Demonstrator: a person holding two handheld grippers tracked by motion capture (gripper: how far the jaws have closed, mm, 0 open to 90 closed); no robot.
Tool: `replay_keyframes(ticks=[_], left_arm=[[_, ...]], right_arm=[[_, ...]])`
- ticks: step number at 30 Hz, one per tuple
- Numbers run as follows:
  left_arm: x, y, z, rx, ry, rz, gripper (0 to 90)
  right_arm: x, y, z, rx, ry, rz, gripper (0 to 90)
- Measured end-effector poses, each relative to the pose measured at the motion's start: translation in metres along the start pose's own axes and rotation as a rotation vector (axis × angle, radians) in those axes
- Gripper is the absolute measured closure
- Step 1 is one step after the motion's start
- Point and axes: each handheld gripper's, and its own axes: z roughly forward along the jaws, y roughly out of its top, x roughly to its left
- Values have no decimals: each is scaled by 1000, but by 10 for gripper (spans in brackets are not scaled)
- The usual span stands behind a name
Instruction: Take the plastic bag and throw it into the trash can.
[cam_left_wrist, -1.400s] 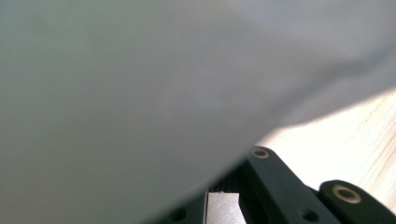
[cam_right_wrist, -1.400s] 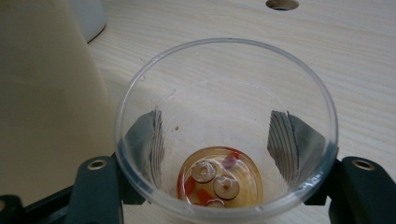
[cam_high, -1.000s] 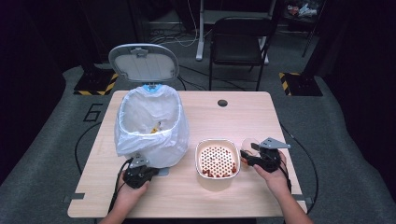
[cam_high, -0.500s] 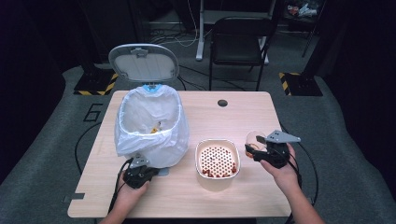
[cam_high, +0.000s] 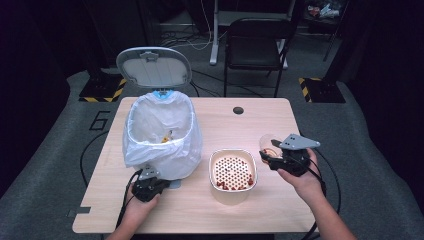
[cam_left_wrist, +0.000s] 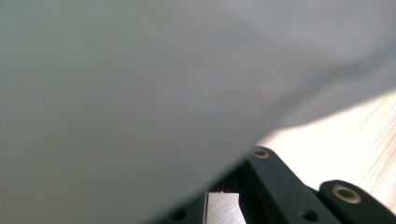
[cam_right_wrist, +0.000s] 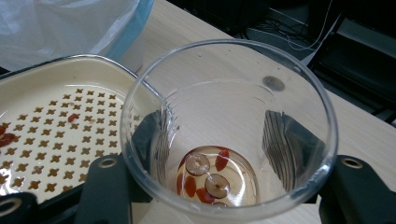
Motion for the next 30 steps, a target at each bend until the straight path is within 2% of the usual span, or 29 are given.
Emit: replay_keyframes(ticks=[15,16,17,22,26,30], left_arm=[[0,0,0,0,1,4,900],[0,0,0,0,0,1,900],[0,0,0,0,0,1,900],[0,0,0,5,5,4,900],[-1,0,0,4,5,2,900],[0,0,0,5,5,4,900]], right_arm=[[14,13,2,53,-41,-132,409],[16,15,2,61,-44,-160,409],[16,15,2,61,-44,-160,409],[20,22,1,80,-44,-227,413],[22,25,1,93,-49,-257,414],[24,27,2,93,-46,-267,416]])
